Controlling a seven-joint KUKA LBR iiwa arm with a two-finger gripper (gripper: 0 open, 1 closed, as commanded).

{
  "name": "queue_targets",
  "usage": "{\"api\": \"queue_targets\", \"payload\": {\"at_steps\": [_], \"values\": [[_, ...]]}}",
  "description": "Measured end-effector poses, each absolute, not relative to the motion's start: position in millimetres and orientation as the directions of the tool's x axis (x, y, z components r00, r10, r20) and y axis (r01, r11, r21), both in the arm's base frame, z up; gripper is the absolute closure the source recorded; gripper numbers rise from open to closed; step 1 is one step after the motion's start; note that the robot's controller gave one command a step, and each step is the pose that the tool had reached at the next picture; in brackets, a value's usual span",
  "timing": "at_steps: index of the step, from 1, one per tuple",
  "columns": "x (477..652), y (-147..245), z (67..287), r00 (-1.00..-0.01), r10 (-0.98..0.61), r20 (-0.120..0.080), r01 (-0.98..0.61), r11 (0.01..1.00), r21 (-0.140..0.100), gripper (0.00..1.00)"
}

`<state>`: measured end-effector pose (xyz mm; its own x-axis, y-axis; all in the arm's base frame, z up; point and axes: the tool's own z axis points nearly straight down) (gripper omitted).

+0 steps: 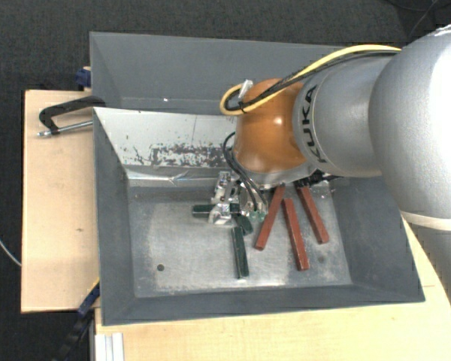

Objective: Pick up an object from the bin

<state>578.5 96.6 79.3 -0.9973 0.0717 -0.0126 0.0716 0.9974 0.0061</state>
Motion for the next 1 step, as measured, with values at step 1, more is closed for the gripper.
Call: {"api": "queue_targets", "payload": {"at_steps": [1], "values": [[576.9,96.3,82.9,-0.997,0.071,-0.008,0.071,0.997,0.004,1.0]]}}
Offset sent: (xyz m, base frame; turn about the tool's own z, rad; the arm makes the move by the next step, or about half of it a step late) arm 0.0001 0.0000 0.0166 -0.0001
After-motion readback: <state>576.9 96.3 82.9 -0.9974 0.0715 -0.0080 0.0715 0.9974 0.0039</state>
